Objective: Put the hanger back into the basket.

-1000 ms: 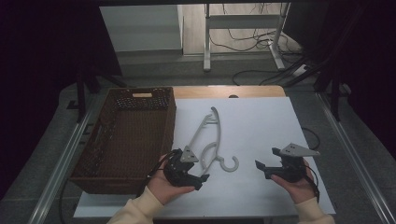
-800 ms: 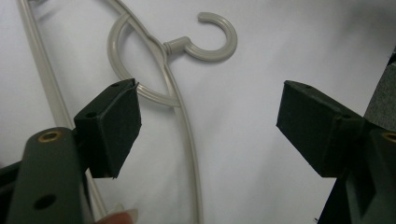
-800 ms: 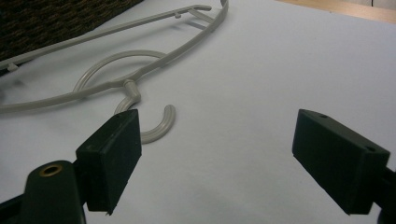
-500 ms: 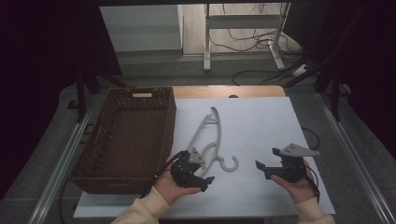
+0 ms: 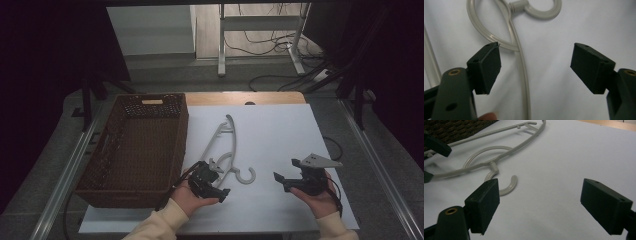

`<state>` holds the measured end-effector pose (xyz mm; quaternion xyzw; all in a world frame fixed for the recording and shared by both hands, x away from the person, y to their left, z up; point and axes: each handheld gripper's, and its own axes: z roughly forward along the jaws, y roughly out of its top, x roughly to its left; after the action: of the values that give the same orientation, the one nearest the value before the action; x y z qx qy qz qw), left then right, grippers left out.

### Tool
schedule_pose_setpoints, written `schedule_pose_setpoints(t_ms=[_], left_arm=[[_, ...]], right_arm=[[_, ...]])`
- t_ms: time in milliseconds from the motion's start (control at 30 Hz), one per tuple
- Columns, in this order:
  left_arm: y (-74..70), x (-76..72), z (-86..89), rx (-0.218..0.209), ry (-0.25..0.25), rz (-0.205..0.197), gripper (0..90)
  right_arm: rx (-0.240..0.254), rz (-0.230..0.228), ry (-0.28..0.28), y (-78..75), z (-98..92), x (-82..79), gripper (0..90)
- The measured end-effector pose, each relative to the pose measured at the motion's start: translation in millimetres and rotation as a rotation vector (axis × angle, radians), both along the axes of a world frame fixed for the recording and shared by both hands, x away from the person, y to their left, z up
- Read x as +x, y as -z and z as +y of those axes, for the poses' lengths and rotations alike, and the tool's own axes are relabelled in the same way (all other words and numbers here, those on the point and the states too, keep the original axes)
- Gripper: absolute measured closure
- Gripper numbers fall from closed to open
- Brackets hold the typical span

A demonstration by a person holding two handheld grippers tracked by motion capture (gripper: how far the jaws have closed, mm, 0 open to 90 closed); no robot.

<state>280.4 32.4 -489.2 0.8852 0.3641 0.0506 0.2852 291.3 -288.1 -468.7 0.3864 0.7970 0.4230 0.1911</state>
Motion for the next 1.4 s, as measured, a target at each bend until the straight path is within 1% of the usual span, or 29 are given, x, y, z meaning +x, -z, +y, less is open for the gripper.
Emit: schedule_pose_setpoints(t_ms=[67,200,333,433,500,567,600,733,833,867,900,967,1033,1233,1333,1367,1400], left_arm=[[3.8,3.1,-1.1,0.011,-0.007,0.021,26.5],[11.5,7.2,-3.2,0.030,-0.014,0.039,29.3],[14.7,8.7,-4.3,0.041,-0.016,0.050,34.0],[17.1,9.9,-5.1,0.054,-0.019,0.058,40.2],[20.2,10.5,-7.0,0.064,-0.006,0.077,46.0],[23.1,11.0,-9.0,0.077,0.004,0.089,49.2],[23.0,10.8,-9.6,0.084,0.000,0.083,50.6],[21.9,13.0,-9.6,0.106,-0.016,0.081,60.0],[21.1,13.5,-11.0,0.122,-0.020,0.075,65.4],[21.1,13.5,-11.0,0.122,-0.020,0.075,68.4],[20.0,14.4,-12.0,0.141,-0.015,0.075,70.5],[19.4,14.9,-13.3,0.147,-0.010,0.078,76.1],[18.8,15.4,-14.5,0.155,-0.012,0.083,76.9],[17.9,16.5,-15.4,0.157,-0.027,0.097,78.1],[17.7,16.6,-14.8,0.153,-0.028,0.089,80.6],[17.6,16.7,-14.6,0.132,-0.018,0.105,81.4],[17.4,15.6,-15.9,0.130,-0.022,0.098,81.5]], right_arm=[[-0.001,-0.001,0.000,0.0,-0.1,0.1,15.8],[0.000,0.000,0.000,0.1,-0.2,0.1,15.8],[-0.001,0.000,0.000,0.2,-0.4,0.1,15.8],[-0.001,0.001,0.000,0.3,-0.3,0.1,15.8],[-0.002,0.001,0.000,0.5,-0.1,0.1,15.8],[-0.003,0.001,-0.001,0.6,0.1,0.1,15.8],[-0.003,0.001,0.000,0.5,0.1,0.1,15.8],[-0.002,0.002,0.001,0.5,0.0,0.1,15.8],[-0.003,0.002,0.002,0.6,0.2,0.2,15.8],[-0.002,0.003,0.001,0.7,0.2,0.3,15.8],[-0.003,0.003,0.001,0.7,0.3,0.3,15.8],[-0.003,0.003,0.002,0.6,0.1,0.4,15.8],[-0.002,0.004,0.002,0.6,0.0,0.4,15.8],[-0.003,0.004,0.003,0.8,-0.3,0.6,15.9],[-0.003,0.004,0.004,0.8,-0.5,0.6,15.9],[-0.003,0.004,0.004,0.8,-0.6,0.6,15.9],[-0.004,0.005,0.004,0.8,-0.8,0.7,15.9]])
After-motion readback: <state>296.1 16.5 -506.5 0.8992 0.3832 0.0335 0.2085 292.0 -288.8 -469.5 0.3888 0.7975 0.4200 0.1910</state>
